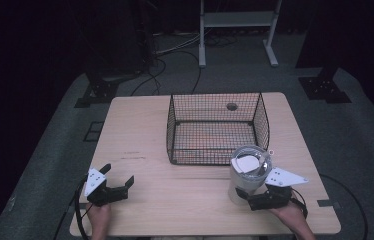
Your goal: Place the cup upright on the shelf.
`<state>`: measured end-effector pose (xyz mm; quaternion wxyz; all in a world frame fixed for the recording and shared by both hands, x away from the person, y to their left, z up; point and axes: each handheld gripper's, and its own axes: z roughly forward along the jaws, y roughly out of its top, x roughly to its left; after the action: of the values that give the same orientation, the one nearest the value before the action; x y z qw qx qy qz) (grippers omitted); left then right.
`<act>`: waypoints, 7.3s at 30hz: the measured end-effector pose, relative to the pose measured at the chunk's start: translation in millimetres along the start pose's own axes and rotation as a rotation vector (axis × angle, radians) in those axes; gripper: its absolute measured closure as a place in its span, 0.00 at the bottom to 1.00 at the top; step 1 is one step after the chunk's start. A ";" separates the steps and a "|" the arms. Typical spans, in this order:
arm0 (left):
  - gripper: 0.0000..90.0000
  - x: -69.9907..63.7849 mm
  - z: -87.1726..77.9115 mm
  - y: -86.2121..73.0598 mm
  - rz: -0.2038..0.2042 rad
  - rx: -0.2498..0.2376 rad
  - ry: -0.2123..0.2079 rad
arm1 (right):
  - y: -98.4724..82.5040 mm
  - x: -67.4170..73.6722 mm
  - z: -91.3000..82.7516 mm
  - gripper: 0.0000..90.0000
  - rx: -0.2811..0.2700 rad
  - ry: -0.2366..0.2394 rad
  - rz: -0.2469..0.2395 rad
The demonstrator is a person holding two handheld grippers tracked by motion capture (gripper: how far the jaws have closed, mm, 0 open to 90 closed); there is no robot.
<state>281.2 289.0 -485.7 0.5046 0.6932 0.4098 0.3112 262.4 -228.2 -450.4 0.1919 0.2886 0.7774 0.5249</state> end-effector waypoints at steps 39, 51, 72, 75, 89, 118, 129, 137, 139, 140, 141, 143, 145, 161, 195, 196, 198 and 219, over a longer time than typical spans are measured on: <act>0.00 0.9 -0.4 -0.3 -0.009 -0.010 -0.006 | 1.9 3.9 -1.5 0.10 -0.091 0.006 -0.015; 0.00 0.9 -0.5 -0.4 -0.010 -0.010 -0.006 | 26.4 14.7 -1.7 0.10 -0.111 0.054 -0.066; 0.00 0.7 -0.5 -0.1 -0.010 -0.008 -0.007 | 76.4 16.7 6.6 0.10 -0.104 0.098 -0.118; 0.00 0.6 -0.6 -0.1 -0.008 -0.008 -0.007 | 83.8 18.7 8.5 0.10 -0.111 0.109 -0.130; 0.00 0.7 -0.7 -0.1 -0.007 -0.009 -0.008 | 118.3 18.5 22.6 0.10 -0.153 0.153 -0.130; 0.00 1.7 -0.8 -0.4 -0.013 -0.021 -0.013 | 165.1 -10.0 66.1 0.10 -0.171 0.095 -0.098; 0.00 1.9 -1.2 -0.4 -0.012 -0.020 -0.014 | 177.5 -23.8 85.1 0.10 -0.162 0.071 -0.092; 0.00 2.0 -1.4 -0.4 -0.013 -0.020 -0.016 | 183.1 -34.5 98.4 0.10 -0.150 0.060 -0.078; 0.00 2.3 -1.5 -0.4 -0.011 -0.019 -0.016 | 185.0 -37.7 101.7 0.10 -0.147 0.056 -0.082; 0.00 2.3 -1.5 -0.4 -0.011 -0.019 -0.015 | 185.9 -39.3 103.6 0.10 -0.149 0.053 -0.082; 0.00 2.3 -1.5 -0.4 -0.011 -0.019 -0.015 | 186.2 -40.1 104.7 0.10 -0.148 0.052 -0.080; 0.00 2.2 -1.5 -0.3 -0.014 -0.021 -0.016 | 187.5 -42.4 107.7 0.10 -0.145 0.050 -0.079; 0.00 2.2 -1.5 -0.3 -0.015 -0.021 -0.016 | 188.4 -44.1 110.8 0.10 -0.143 0.047 -0.076; 0.00 2.3 -1.9 -0.4 -0.017 -0.021 -0.018 | 193.4 -56.7 140.0 0.10 -0.122 0.042 -0.060; 0.00 3.7 -2.4 -0.4 -0.024 -0.030 -0.023 | 160.8 -85.9 197.3 0.10 -0.027 0.058 -0.019; 0.00 3.6 -2.5 -0.5 -0.020 -0.029 -0.023 | 160.1 -86.4 198.4 0.10 -0.022 0.057 -0.020; 0.00 3.4 -2.5 -0.5 -0.019 -0.030 -0.024 | 158.2 -87.6 200.5 0.10 -0.018 0.057 -0.019; 0.00 3.6 -2.2 -0.5 -0.020 -0.032 -0.024 | 148.3 -98.7 215.2 0.10 0.037 0.031 -0.007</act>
<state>280.9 293.3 -485.5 0.5236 0.6846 0.4057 0.3043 503.5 -98.8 -394.0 0.1766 0.2811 0.7908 0.5143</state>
